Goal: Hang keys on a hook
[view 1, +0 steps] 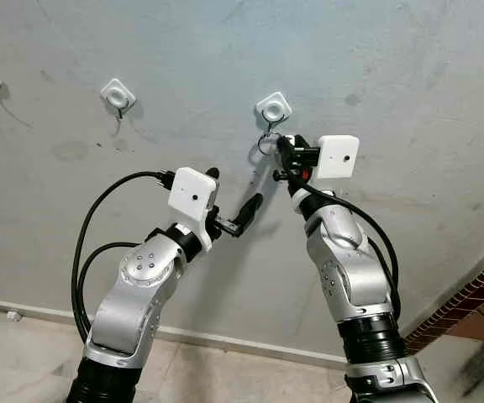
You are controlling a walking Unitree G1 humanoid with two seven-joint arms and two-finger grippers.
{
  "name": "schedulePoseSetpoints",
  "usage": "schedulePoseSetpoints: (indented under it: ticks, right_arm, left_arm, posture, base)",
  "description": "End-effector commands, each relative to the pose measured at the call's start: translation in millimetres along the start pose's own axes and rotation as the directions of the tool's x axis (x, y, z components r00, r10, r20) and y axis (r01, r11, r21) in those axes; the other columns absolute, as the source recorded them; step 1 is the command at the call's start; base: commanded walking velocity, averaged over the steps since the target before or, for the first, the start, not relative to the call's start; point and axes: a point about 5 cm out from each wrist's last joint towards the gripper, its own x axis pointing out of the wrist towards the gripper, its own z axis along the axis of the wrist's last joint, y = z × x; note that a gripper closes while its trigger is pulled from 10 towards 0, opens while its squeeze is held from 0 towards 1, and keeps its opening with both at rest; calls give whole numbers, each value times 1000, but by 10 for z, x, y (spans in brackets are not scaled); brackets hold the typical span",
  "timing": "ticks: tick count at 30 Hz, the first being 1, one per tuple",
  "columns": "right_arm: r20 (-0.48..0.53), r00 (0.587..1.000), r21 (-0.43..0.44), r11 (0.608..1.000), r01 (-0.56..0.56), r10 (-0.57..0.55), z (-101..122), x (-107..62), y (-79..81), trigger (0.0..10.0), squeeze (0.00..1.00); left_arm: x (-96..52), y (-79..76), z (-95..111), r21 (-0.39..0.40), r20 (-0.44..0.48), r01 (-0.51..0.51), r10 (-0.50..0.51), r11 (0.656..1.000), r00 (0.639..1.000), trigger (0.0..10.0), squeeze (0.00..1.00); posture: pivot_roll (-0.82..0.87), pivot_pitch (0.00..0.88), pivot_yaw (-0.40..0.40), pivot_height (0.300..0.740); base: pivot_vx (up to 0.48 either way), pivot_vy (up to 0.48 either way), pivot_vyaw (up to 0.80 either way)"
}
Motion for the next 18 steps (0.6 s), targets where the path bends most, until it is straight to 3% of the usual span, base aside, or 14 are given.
schedulePoseSetpoints:
  ticks: [1, 6, 7, 8, 18]
  right_arm:
    - [-3, 1000, -6, 1000, 7, -7, 3, 24, 5, 10000, 0]
    - [-8, 1000, -6, 1000, 11, -11, -16, 11, -1, 10000, 0]
    - [-8, 1000, -4, 1000, 11, -11, -18, 9, -2, 10000, 259]
    - [-7, 1000, 5, 1000, 6, -6, -19, 6, 2, 10000, 1000]
    - [1, 1000, 11, 1000, 6, -6, -11, 3, -2, 10000, 1000]
  left_arm:
    - [25, -13, 81, 10, 22, 11, -11, 1000, 1000, 10000, 0]
    - [33, -4, 92, 10, 25, 8, -8, 1000, 1000, 10000, 0]
    - [35, -3, 93, 10, 25, 7, -7, 1000, 1000, 10000, 0]
    - [35, -3, 93, 9, 26, 7, -7, 1000, 1000, 10000, 0]
    - [56, -1, 102, 5, 28, 7, -7, 1000, 1000, 10000, 0]
  posture:
    - [217, 0, -34, 740]
    - [216, 0, -34, 740]
    - [216, 0, -34, 740]
    - [216, 0, -34, 740]
    - [213, 0, -29, 740]
  base:
    - [0, 0, 0]
    - [0, 0, 0]
    - [0, 0, 0]
    - [0, 0, 0]
    - [0, 0, 0]
